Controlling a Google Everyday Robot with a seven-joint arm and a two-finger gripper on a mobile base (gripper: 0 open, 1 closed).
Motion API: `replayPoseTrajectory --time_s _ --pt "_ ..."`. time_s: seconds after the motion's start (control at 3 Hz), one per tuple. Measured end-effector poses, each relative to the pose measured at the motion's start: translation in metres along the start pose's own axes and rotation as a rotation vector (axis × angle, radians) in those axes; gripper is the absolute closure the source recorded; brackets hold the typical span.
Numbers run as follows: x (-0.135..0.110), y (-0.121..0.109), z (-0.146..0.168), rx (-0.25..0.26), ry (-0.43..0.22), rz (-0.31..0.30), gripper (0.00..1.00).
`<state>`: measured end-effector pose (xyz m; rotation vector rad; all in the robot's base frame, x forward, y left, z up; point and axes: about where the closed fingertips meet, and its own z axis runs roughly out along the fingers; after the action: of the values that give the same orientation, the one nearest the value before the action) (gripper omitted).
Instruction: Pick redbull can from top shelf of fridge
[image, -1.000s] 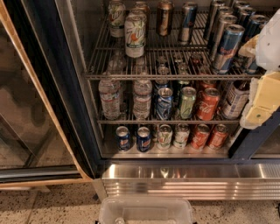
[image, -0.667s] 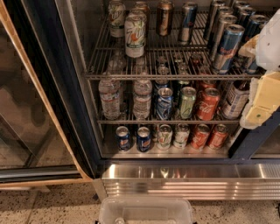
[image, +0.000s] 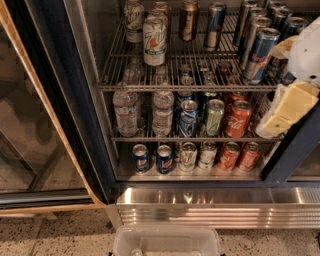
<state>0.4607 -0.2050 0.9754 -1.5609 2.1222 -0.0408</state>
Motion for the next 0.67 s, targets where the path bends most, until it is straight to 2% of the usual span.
replayPoseTrajectory --time_s 0.33,0.67 --pt "-0.019 -0.020 0.006 0.092 -0.136 0.032 0.00" --pt "-0.040 -0.045 0.013 0.134 -0.208 0.003 0.00"
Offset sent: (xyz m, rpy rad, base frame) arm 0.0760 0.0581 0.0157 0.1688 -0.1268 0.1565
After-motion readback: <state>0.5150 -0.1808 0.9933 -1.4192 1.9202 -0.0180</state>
